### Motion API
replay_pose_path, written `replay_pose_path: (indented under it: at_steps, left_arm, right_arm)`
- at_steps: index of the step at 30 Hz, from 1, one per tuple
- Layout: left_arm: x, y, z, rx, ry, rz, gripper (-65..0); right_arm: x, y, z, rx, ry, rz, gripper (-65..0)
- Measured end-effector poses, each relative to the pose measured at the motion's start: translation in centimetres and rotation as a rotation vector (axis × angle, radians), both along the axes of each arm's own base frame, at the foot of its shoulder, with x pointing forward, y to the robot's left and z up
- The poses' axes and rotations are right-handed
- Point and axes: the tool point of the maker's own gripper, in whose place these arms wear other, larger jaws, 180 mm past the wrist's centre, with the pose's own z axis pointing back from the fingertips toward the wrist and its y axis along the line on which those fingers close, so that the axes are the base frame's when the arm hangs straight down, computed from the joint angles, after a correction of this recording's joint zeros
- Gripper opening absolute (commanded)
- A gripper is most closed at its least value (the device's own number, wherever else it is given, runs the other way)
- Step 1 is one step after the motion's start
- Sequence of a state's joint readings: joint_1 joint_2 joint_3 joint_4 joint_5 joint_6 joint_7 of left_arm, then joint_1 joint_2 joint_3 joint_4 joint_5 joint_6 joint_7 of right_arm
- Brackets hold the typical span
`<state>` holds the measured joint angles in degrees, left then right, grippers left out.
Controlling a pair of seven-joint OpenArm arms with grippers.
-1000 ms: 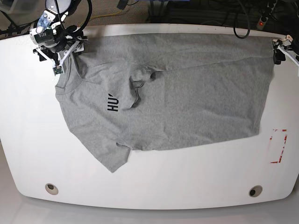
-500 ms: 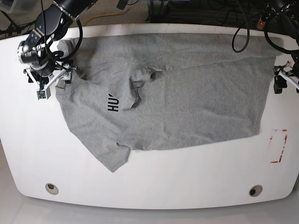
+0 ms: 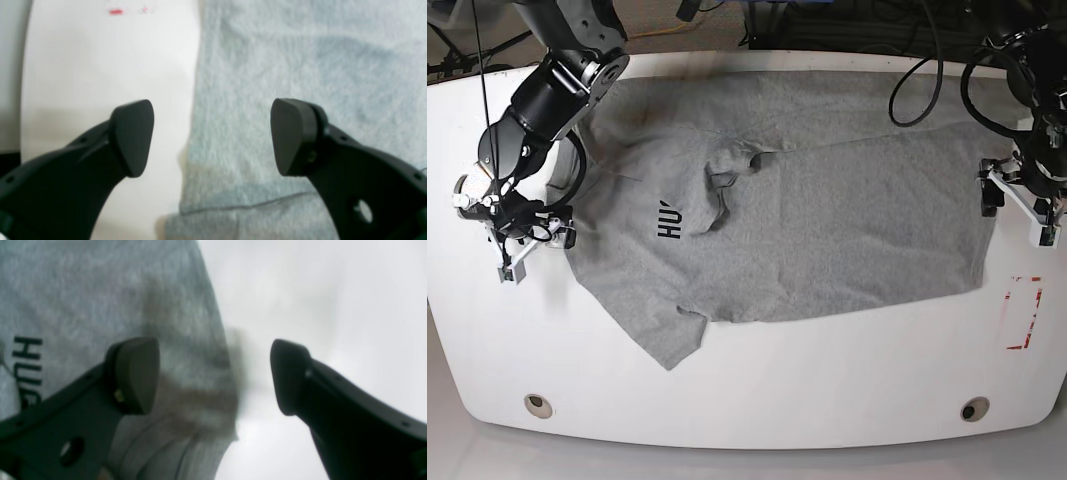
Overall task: Fold the T-shirt properly
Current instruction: 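Release the shirt edge and move both grippers inward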
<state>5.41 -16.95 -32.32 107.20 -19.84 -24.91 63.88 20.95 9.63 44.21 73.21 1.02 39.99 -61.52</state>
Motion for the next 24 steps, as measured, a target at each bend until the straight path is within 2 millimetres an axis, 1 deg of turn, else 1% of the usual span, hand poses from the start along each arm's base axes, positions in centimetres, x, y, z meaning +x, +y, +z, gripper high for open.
replay_pose_path:
  at_steps: [2,5,8,11,13,16,17,19,20,23,24]
  left_arm:
    - [0.1,0.1,-0.1,0.003,0.01,0.01,-13.9]
    - [0.9,0.4,0.4,-0.004,-0.019,0.018,-13.9]
    - [0.8,0.4,-0.6,-0.025,0.001,0.025,-13.9]
    - [0.6,0.7,-1.6,-0.038,0.031,0.04,-13.9]
    - [0.9,0.8,-1.3,-0.034,0.021,0.044,-13.9]
    - [1.5,0.6,-0.6,-0.043,-0.012,0.035,-13.9]
    - [1.6,0.6,-0.6,-0.044,-0.016,0.034,-13.9]
    - [1.4,0.7,-0.8,-0.043,-0.008,0.035,-13.9]
    - [1.2,0.8,-0.9,-0.04,-0.001,0.039,-13.9]
    - [1.1,0.9,-1.0,-0.036,0.006,0.042,-13.9]
    - [1.2,0.9,-1.1,-0.038,0.007,0.043,-13.9]
  right_arm:
    - [0.4,-0.4,-0.6,0.018,-0.002,-0.006,-15.4]
    - [1.0,0.2,-1.7,0.064,-0.006,-0.006,-15.4]
    - [1.3,1.1,-2.9,0.11,0.003,-0.001,-15.4]
    - [2.2,1.3,-3.0,0.146,-0.034,-0.009,-15.4]
    - [2.6,1.6,-3.1,0.161,-0.045,-0.011,-15.5]
    - [2.7,1.7,-3.0,0.164,-0.047,-0.01,-15.5]
    - [2.5,1.7,-3.0,0.158,-0.044,-0.009,-15.5]
    - [1.3,1.1,-3.2,0.117,-0.008,-0.006,-15.5]
    - [0.7,0.8,-2.8,0.092,0.004,-0.003,-15.5]
    - [-0.9,-0.7,-1.1,-0.002,0.037,-0.007,-15.5]
    - [-1.2,-1.3,-0.2,-0.037,0.035,-0.014,-15.5]
